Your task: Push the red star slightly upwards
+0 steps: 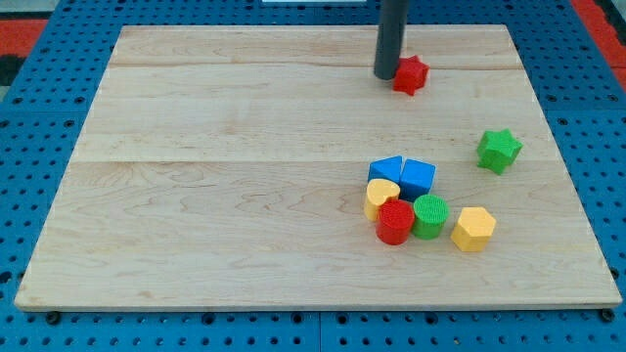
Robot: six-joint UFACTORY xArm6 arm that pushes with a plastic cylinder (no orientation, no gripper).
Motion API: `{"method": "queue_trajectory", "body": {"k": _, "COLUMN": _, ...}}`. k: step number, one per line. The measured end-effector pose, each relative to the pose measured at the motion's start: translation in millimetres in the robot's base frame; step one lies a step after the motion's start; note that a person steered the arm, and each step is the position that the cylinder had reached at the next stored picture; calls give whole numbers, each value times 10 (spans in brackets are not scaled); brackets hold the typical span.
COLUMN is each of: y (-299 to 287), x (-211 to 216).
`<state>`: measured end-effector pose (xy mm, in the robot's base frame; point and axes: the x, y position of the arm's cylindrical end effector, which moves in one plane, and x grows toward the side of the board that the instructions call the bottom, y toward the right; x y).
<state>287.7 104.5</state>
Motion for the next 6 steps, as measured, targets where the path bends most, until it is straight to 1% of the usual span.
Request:
{"method": "queue_trajectory", "body": {"k": 1, "y": -180, "x": 107}}
{"method": "queue_trajectory", "body": {"k": 2, "y": -201, "x": 430}}
{"method": "queue_trajectory", "body": {"k": 3, "y": -95, "x": 757}}
{"method": "queue_trajectory", "body": {"k": 5, "y": 59, "x": 476}}
{"method": "queue_trajectory", "body": {"k": 6, "y": 183, "x": 427}}
